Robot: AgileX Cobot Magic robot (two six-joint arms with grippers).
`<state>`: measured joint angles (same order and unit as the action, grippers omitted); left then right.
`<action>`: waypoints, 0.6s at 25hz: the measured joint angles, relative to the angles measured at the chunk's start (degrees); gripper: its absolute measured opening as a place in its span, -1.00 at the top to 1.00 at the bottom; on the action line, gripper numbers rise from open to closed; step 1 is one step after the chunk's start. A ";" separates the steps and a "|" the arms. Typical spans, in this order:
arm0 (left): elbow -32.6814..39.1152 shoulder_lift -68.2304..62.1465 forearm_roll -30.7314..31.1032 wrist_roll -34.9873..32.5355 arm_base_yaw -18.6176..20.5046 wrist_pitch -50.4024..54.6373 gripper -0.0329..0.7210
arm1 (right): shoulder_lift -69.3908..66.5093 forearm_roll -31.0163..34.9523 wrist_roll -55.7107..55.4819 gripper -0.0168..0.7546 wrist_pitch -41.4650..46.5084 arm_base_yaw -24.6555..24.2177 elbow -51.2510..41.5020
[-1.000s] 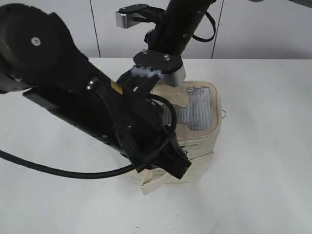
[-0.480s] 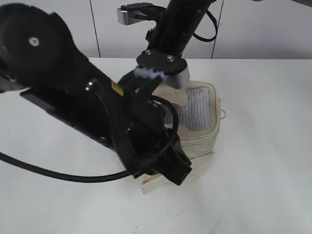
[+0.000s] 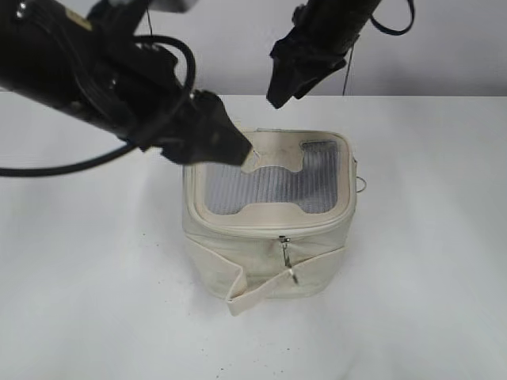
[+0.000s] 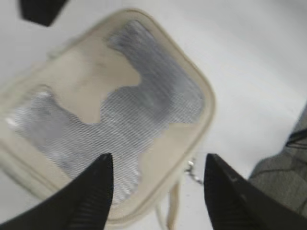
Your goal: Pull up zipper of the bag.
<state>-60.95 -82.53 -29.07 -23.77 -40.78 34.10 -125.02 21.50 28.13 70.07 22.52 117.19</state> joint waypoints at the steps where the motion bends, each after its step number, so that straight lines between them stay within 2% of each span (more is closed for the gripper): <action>1: -1.07 -0.38 0.43 0.00 1.82 0.00 -0.31 | 0.05 -0.05 -1.27 -0.08 0.00 -1.08 0.00; 5: -7.64 -4.23 4.35 0.00 6.83 0.68 -0.32 | 0.82 -0.15 -3.74 -0.08 -0.07 -5.57 -0.60; 8: -13.75 -9.71 6.20 -0.17 8.86 2.80 -0.32 | 2.57 -0.34 -4.00 -0.08 -0.17 -7.98 -2.99; 12: -23.78 -19.16 6.62 -3.35 9.68 7.81 -0.32 | 5.79 -0.34 -3.67 -0.08 -0.29 -9.69 -9.04; 15: -31.96 -26.30 3.89 -6.58 9.75 13.12 -0.36 | 8.45 -0.34 -2.52 -0.08 -0.29 -10.25 -14.44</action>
<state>-92.91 -108.83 -25.18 -30.35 -31.04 47.22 -116.57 21.16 25.61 69.79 12.27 102.75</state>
